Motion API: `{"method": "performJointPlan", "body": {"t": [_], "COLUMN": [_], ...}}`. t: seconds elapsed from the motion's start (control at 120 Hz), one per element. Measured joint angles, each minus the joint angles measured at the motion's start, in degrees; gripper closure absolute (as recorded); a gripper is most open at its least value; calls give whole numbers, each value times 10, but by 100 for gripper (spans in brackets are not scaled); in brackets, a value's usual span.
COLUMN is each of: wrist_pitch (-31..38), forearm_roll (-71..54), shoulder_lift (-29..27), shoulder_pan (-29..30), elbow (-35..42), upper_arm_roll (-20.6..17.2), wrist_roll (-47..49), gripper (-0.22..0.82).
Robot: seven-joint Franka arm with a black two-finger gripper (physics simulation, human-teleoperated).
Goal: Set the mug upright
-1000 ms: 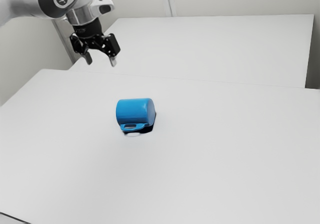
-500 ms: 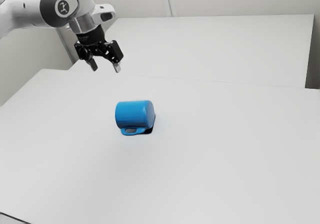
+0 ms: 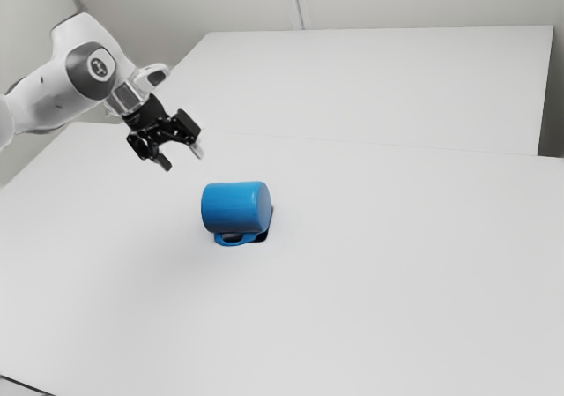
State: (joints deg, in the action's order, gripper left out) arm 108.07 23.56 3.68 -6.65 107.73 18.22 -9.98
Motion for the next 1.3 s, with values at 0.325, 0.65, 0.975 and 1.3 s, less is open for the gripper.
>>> {"method": "performJointPlan", "body": {"t": [0.325,0.65,0.975,1.3], "wrist_pitch": [40,20,-53,-123], "forearm_roll": [174,307,405,466], "shoulder_lift": [57,135,175,200], "shoulder_pan": [43,87,97,98], "elbow": [45,36,31,34], "upper_arm_roll": [21,19,14,2], "wrist_roll": [-139,-284,-397,-452], "gripper": [0,0,0,21]}}
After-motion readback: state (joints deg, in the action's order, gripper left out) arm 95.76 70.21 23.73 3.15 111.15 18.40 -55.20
